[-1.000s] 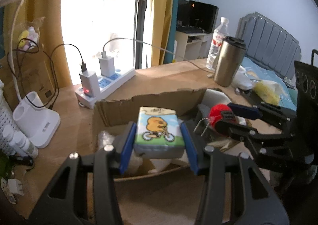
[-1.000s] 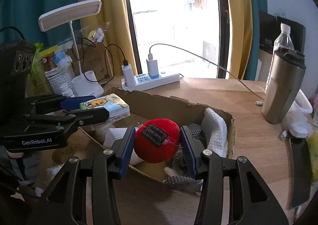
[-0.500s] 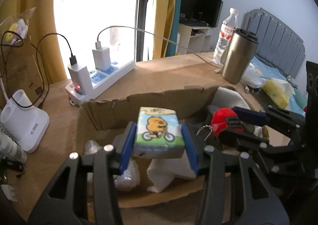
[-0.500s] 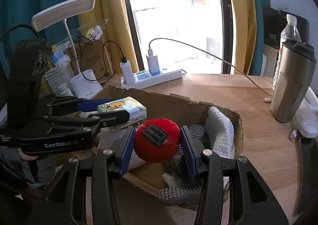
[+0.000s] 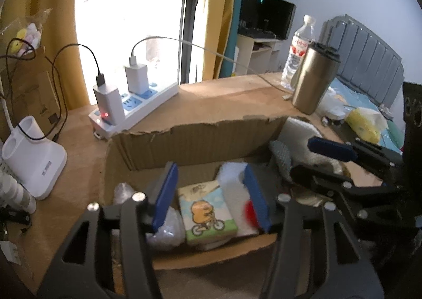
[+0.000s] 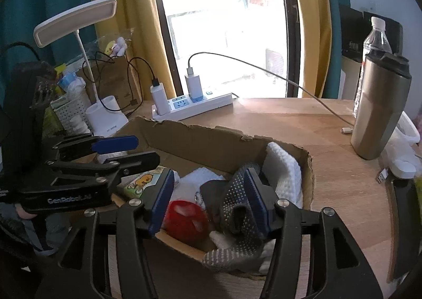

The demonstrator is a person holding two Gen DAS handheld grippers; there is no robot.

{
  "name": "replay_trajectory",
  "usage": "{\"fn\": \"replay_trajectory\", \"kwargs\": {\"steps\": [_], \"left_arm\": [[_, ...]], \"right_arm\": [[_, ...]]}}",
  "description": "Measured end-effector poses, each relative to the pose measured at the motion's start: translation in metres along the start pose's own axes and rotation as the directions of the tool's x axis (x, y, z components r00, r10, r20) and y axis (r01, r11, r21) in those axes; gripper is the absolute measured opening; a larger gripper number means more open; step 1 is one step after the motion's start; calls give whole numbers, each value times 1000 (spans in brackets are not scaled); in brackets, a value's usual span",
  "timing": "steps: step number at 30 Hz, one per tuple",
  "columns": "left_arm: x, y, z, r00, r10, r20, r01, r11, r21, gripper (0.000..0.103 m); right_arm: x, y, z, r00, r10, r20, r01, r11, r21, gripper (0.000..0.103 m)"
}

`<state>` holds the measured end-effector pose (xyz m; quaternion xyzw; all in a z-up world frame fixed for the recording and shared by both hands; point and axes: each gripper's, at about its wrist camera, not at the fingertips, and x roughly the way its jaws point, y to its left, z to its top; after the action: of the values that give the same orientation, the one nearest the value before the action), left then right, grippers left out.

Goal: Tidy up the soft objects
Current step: 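Open both grippers to drop the tissue pack and red plush into the box, then move the left gripper to the teddy bear while the right gripper approaches the cotton-swab bag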

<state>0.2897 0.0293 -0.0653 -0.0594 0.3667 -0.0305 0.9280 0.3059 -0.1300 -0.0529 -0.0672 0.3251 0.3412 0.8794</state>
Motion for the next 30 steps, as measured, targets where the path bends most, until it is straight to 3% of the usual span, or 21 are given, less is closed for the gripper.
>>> {"fn": "replay_trajectory", "kwargs": {"steps": [12, 30], "left_arm": [[-35, 7, -3, 997, -19, 74, 21, 999, -29, 64], [-88, 20, -24, 991, -19, 131, 26, 999, -45, 65]], "right_arm": [[-18, 13, 0, 1000, -17, 15, 17, 1000, -3, 58], [-47, 52, -3, 999, -27, 38, 29, 998, -50, 58]]}}
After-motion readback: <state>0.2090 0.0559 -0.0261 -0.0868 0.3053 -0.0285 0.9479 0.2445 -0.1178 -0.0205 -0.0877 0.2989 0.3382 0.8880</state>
